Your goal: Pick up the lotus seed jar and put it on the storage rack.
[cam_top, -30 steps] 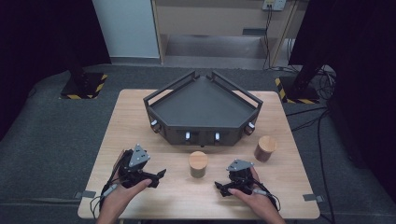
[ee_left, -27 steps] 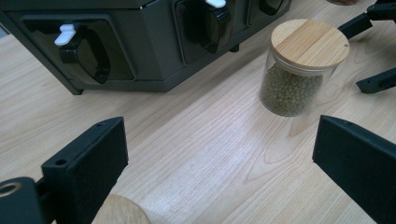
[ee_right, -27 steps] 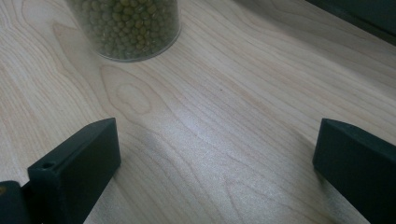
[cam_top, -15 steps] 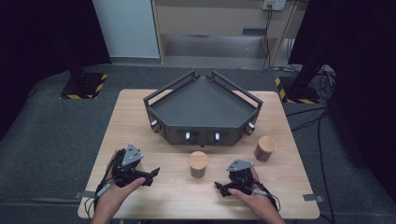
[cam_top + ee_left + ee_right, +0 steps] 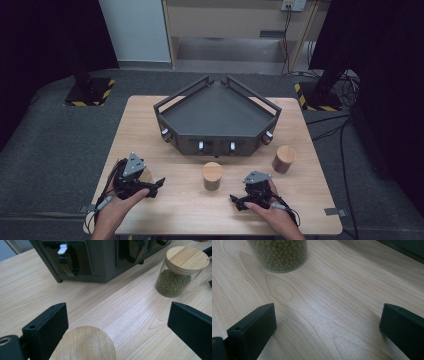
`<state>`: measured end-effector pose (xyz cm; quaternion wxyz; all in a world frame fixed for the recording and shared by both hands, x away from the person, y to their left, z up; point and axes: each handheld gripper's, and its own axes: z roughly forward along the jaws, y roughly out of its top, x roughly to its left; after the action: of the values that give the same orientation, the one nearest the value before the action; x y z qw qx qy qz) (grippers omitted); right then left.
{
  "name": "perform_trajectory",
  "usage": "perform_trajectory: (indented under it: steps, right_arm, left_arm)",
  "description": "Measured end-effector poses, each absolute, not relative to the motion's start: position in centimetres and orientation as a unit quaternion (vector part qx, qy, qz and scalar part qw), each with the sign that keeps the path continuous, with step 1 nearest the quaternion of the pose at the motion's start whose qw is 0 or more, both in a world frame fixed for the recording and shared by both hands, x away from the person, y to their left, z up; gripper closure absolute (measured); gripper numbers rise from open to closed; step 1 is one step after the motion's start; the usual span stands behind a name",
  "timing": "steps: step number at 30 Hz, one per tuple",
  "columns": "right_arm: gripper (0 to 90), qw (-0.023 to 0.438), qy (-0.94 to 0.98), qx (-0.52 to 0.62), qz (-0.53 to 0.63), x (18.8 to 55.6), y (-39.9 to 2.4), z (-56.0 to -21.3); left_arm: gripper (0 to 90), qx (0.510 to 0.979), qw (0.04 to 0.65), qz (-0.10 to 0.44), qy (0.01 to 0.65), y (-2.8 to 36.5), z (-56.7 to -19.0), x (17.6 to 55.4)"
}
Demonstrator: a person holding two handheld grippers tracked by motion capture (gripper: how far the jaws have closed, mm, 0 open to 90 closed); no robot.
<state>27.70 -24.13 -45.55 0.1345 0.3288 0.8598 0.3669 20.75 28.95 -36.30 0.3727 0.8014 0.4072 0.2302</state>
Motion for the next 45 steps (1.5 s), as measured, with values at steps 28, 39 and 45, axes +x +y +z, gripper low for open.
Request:
perform_trajectory:
  steps: [28,39,45]
  right_arm:
    - [1.2,0.135,0.86,0.33,0.366,27.6,-24.1,-45.5]
    - [1.2,0.135,0.86,0.33,0.366,27.6,-24.1,-45.5]
    - [1.2,0.135,0.859,0.33,0.366,27.6,-24.1,-45.5]
  left_arm:
    - [1.9,0.788,0.37,0.237,0.432,31.4,-37.2,20.3]
    - [1.8,0.788,0.368,0.236,0.434,31.5,-37.7,20.2]
    - [1.8,0.789,0.365,0.236,0.435,31.7,-37.9,20.1]
